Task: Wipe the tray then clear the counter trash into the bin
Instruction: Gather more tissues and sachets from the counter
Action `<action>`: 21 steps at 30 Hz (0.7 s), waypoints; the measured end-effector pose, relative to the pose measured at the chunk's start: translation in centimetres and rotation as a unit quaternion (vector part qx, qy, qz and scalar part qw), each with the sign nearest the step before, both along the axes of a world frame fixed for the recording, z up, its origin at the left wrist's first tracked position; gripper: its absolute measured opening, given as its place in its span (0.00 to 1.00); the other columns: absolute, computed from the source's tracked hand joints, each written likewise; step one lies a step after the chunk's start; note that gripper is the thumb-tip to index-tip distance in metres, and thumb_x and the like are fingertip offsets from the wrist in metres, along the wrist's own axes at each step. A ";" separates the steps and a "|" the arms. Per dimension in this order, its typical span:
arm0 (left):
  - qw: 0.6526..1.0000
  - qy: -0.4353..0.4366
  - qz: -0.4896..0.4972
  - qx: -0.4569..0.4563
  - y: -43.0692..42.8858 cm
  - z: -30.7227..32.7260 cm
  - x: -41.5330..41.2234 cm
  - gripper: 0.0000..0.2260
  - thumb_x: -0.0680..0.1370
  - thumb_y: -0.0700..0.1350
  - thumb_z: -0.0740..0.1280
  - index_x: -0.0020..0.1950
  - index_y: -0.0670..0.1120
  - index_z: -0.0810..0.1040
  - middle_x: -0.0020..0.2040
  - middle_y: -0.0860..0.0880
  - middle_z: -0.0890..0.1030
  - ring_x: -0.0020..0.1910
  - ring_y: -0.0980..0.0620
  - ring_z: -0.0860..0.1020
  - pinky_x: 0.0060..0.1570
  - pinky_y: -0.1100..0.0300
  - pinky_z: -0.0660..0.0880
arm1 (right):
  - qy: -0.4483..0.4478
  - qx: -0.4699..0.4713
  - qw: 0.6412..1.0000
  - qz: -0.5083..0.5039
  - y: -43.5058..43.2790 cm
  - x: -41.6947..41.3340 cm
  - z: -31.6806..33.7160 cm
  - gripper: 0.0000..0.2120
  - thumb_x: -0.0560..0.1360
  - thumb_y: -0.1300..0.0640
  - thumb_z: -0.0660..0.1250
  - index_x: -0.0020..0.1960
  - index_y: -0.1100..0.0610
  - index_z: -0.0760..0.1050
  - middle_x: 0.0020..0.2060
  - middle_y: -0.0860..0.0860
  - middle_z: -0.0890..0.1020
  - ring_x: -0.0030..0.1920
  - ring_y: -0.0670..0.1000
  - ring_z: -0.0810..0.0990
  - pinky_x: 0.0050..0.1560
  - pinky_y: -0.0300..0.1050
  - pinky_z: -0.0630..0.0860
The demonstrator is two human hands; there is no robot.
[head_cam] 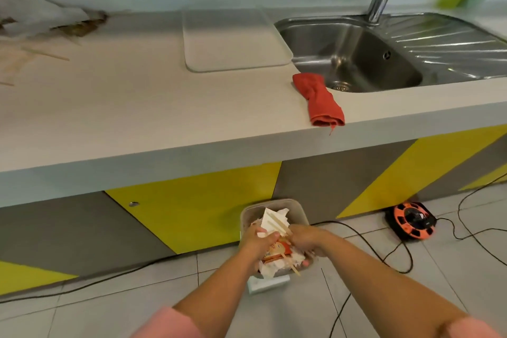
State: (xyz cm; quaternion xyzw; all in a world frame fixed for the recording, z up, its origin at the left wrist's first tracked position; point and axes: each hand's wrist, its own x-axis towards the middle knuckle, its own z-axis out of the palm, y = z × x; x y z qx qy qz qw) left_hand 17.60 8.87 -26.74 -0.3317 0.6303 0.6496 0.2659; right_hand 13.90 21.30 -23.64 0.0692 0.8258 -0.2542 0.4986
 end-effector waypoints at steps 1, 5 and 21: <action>1.000 -0.014 -0.003 -0.001 -0.1 -1.0 -0.2 0.11 0.73 0.45 0.72 0.47 0.47 0.70 0.55 0.39 0.80 0.54 0.40 0.79 0.53 0.46 0.78 | -0.007 0.015 1.000 0.016 -0.1 -0.3 -1.0 0.08 0.79 0.64 0.56 0.56 0.59 0.70 0.48 0.58 0.79 0.44 0.57 0.81 0.27 0.42 0.76; 0.999 -0.030 0.019 -0.011 -0.2 -4.4 -1.4 0.12 0.75 0.44 0.70 0.54 0.43 0.72 0.55 0.40 0.80 0.51 0.43 0.80 0.50 0.51 0.78 | -0.001 0.065 0.997 0.030 -0.4 -1.6 -4.0 0.08 0.78 0.68 0.54 0.43 0.58 0.67 0.34 0.56 0.76 0.23 0.48 0.79 0.21 0.36 0.70; 0.985 0.011 -0.058 -0.162 -1.0 -7.0 -5.6 0.26 0.79 0.45 0.63 0.76 0.49 0.58 0.73 0.44 0.65 0.69 0.43 0.69 0.62 0.56 0.70 | 0.079 0.075 0.993 0.037 -0.2 -5.5 -8.0 0.08 0.79 0.61 0.55 0.43 0.57 0.71 0.41 0.52 0.73 0.43 0.50 0.71 0.38 0.40 0.69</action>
